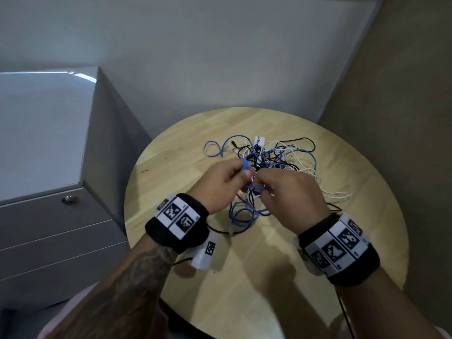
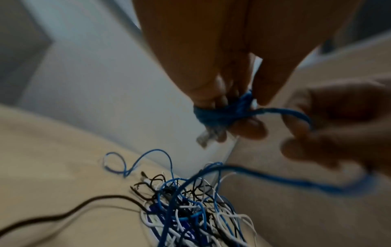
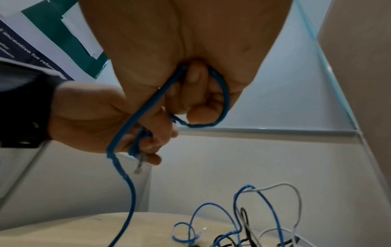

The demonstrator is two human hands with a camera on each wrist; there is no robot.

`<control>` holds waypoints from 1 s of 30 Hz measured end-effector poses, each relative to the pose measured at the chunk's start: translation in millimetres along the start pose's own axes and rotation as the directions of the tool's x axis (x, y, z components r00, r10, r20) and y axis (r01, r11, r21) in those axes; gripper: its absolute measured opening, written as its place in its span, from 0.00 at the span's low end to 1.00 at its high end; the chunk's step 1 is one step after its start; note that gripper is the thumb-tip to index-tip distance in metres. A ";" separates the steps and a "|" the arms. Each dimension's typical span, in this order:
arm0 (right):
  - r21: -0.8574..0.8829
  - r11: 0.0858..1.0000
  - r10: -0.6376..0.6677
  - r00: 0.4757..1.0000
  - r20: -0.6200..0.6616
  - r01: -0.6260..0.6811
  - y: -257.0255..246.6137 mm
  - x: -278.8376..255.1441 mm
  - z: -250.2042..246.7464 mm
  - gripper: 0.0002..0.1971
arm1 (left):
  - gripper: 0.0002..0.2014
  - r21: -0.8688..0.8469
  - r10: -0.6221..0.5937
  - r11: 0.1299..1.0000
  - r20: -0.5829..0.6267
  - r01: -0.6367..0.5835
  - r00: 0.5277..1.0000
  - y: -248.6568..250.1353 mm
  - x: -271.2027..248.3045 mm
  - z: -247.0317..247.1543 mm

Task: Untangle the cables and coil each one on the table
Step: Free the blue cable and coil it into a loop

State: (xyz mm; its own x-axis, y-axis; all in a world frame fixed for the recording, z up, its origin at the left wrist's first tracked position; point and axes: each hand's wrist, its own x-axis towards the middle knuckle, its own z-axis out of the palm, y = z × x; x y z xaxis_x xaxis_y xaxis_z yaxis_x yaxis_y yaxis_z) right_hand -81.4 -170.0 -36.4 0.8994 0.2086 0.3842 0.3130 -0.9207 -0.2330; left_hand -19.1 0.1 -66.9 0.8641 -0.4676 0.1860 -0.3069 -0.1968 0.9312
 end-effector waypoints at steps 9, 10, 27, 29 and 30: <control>0.188 0.982 0.033 0.998 -0.055 -0.022 32.4 7.6 20.3 0.17 | 0.14 0.223 -0.017 0.975 0.028 0.010 0.999 5.2 -1.2 -10.4; 0.381 0.915 0.154 0.988 -0.030 -0.131 35.3 7.2 20.1 0.15 | 0.15 0.191 -0.028 0.981 -0.009 0.029 1.000 4.4 -0.6 -13.6; 0.386 0.836 0.463 0.879 -0.113 -0.391 79.9 10.0 4.3 0.25 | 0.21 -0.649 -0.323 0.673 0.175 0.356 0.930 12.3 -3.1 -65.5; 0.312 0.844 0.476 0.877 -0.060 -0.436 73.1 9.9 15.7 0.26 | 0.20 -0.845 -0.273 0.415 0.237 0.336 0.932 19.7 -4.8 -59.1; 0.271 0.857 0.459 0.888 -0.013 -0.439 67.3 9.0 22.3 0.26 | 0.20 -0.913 -0.249 0.282 0.226 0.294 0.942 22.8 -5.0 -56.0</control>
State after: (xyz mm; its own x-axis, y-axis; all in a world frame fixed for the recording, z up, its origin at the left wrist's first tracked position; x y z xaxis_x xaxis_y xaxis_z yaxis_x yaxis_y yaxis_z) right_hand -45.4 -222.7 -68.5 0.9388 -0.2412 0.2457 -0.0435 -0.7911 -0.6102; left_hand -8.0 46.2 -29.0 0.8001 -0.5861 -0.1277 0.5316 0.5942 0.6036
